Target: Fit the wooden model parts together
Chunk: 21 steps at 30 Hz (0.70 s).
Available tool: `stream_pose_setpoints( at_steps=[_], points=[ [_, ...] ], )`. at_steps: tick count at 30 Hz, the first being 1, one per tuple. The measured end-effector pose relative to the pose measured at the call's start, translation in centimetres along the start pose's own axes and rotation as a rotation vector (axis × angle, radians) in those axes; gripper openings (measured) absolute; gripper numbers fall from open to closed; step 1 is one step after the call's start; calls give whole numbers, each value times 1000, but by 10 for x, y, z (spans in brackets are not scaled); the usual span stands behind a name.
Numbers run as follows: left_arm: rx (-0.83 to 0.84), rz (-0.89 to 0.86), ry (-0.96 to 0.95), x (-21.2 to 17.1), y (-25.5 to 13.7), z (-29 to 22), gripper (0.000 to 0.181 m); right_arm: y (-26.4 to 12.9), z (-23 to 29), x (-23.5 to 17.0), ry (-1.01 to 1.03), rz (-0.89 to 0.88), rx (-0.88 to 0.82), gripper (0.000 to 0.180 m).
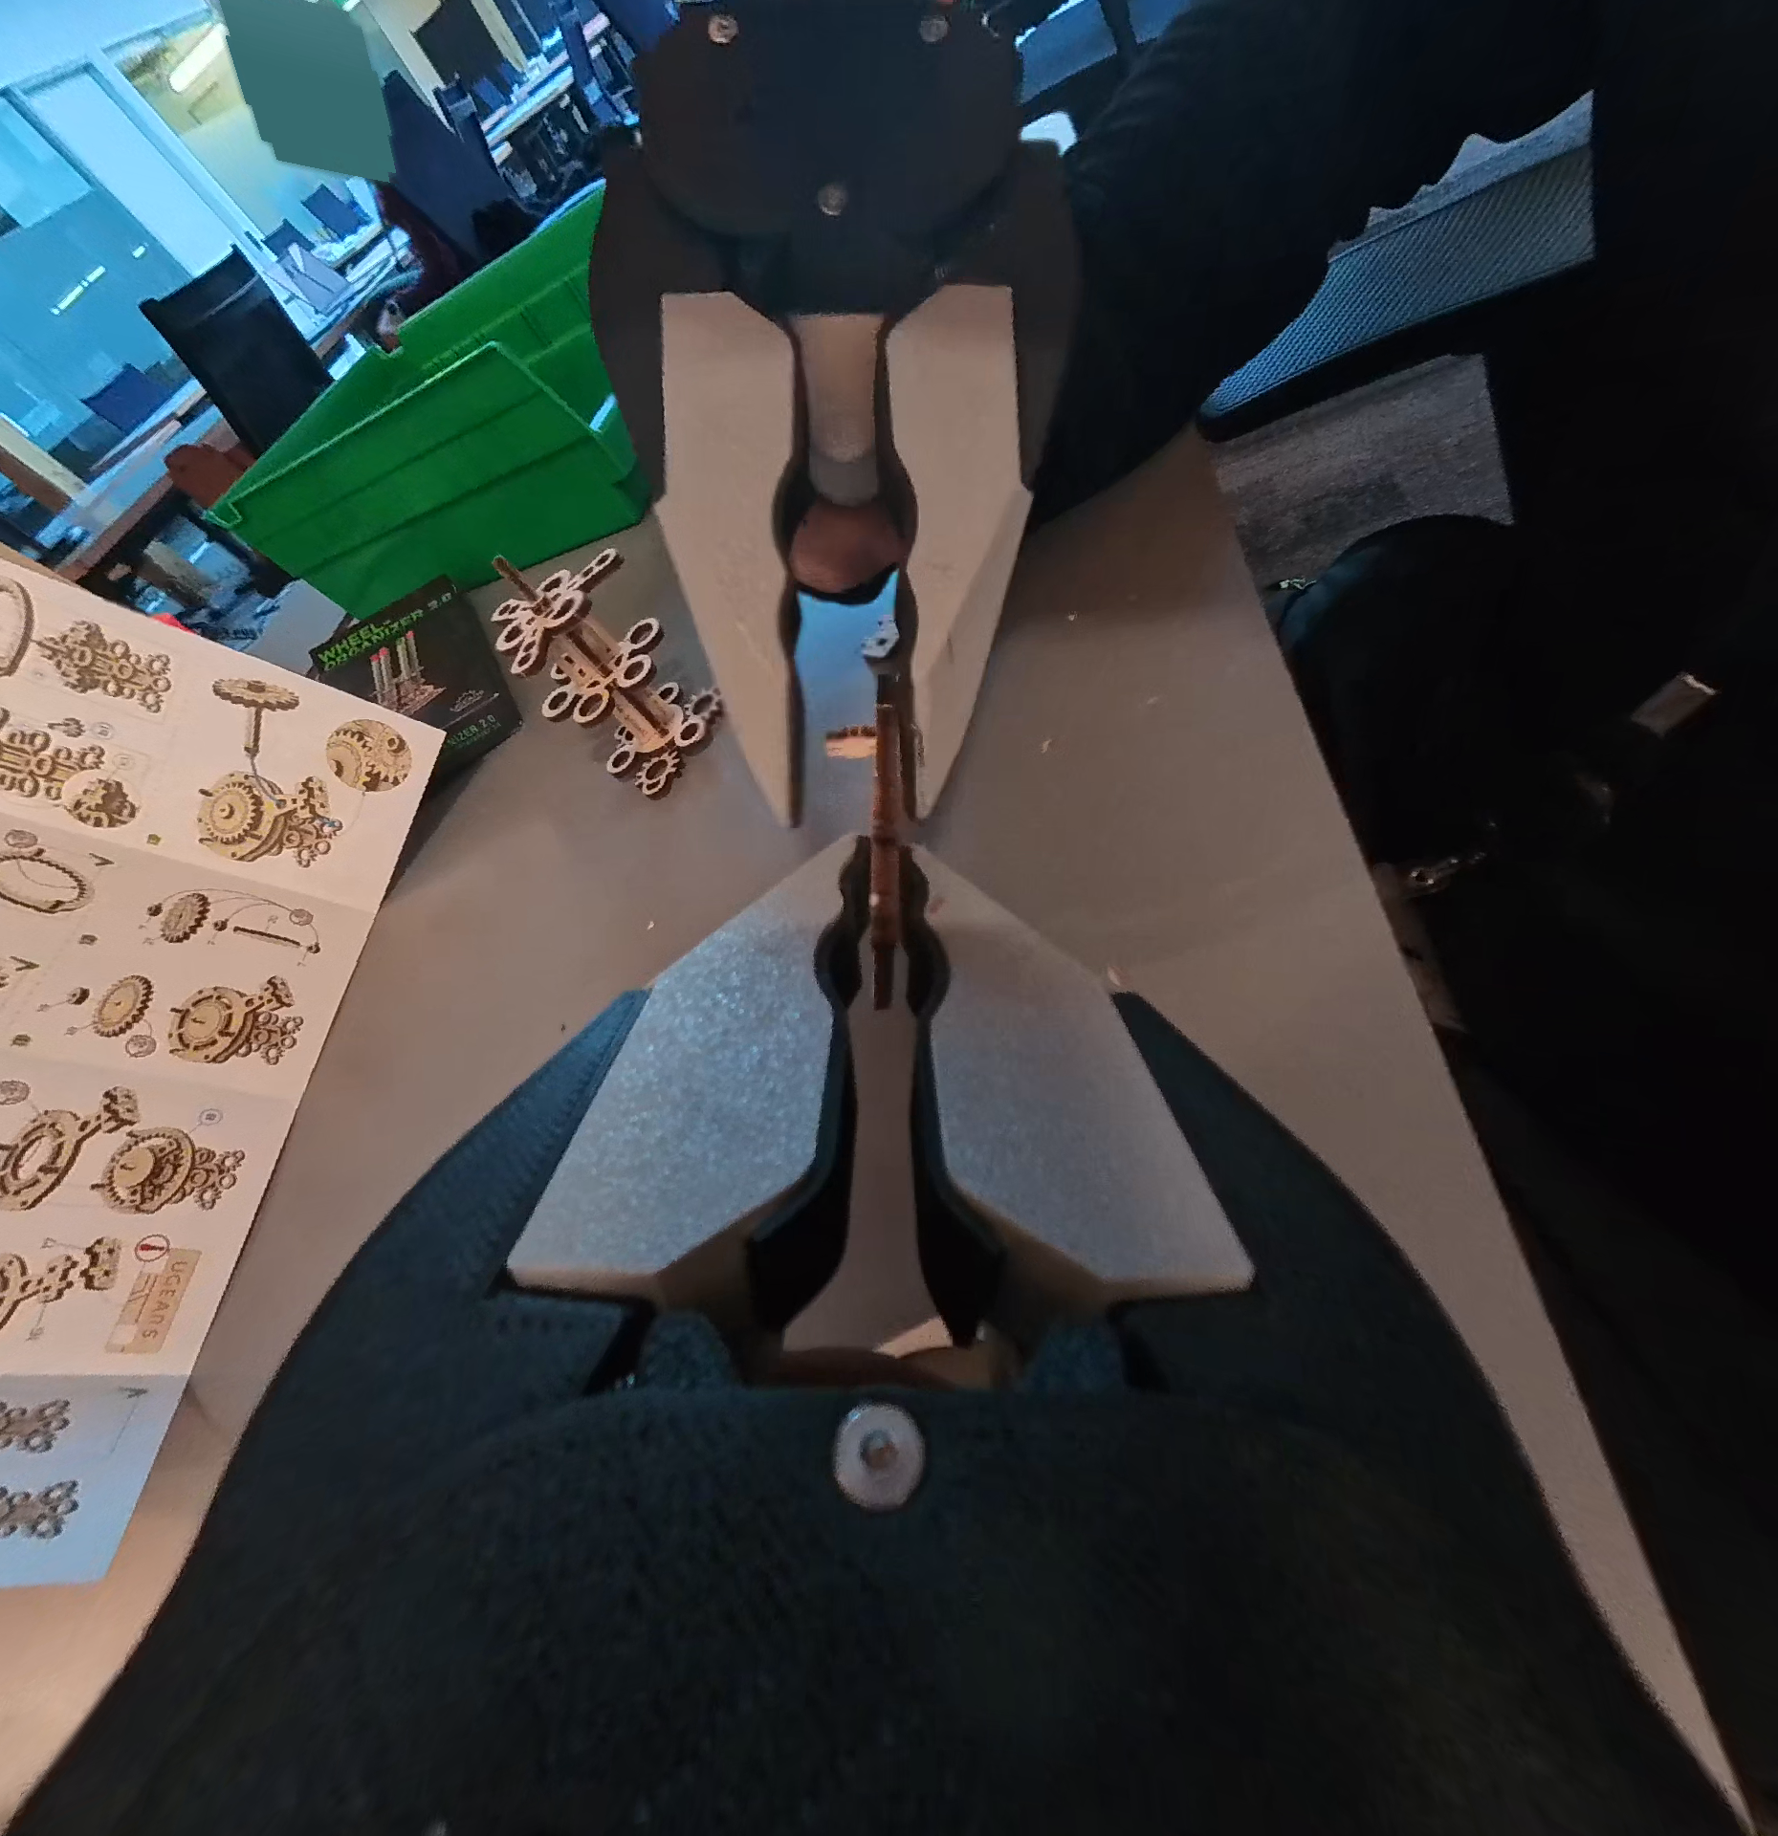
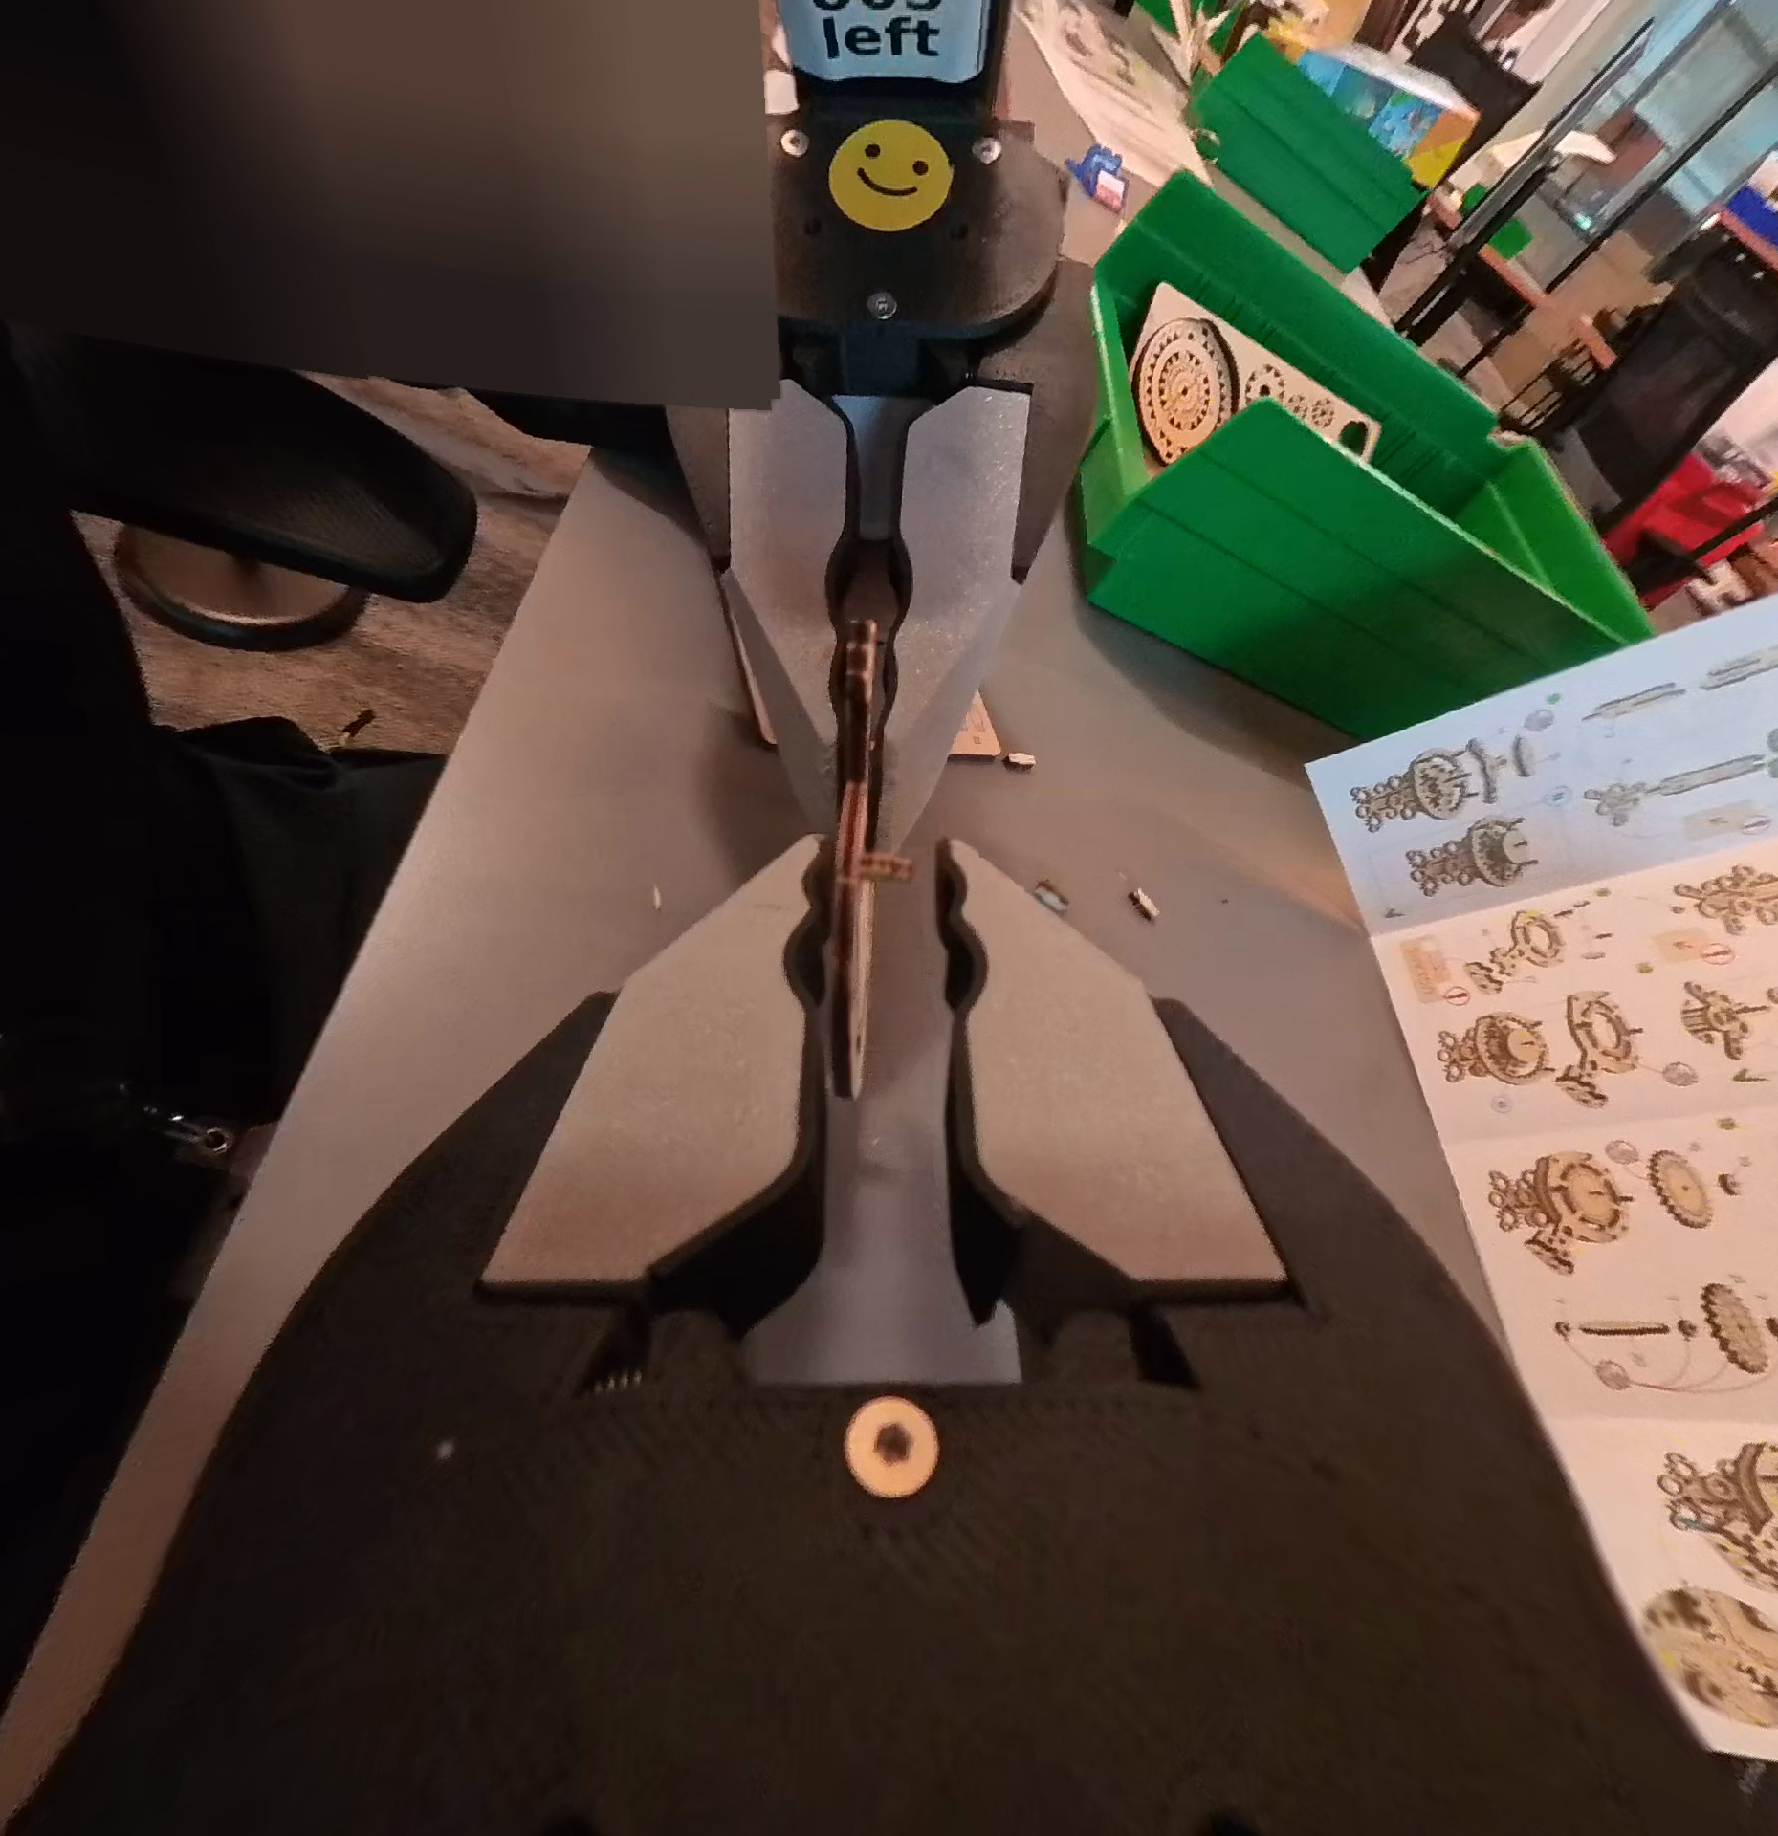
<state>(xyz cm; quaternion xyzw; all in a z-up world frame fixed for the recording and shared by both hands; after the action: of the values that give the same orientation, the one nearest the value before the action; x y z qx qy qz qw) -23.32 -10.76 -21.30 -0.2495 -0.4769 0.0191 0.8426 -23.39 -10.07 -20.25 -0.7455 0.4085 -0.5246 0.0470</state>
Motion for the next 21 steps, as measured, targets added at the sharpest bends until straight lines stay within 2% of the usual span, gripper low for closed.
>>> stream_pose_setpoints(
  at_steps=[2,4,11,21],
  points=[
    [2,14,10,-1,2,-1,1,2,0,0,-19,10,-14,19],
    [6,11,6,-1,2,0,1,2,2,0,-21,8,-7,11],
    [19,6,4,0,1,2,1,-1,-2,0,5,-1,-23,14],
    [45,12,-4,-2,0,6,1,0,-4,-2,-8,18,-57,10]
  ],
)
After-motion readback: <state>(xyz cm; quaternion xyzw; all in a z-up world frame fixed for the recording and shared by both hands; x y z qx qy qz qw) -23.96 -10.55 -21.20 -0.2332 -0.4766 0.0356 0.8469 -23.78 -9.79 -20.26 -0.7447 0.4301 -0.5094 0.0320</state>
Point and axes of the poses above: each gripper's, where its closed fingertips meet, y out along the fingers, x out of its top, z = x × y across the jaws, the point moved 1 cm from there along -y, back along the fingers, and after that the axes turned 6 degrees about z, right-handed, at the moved point
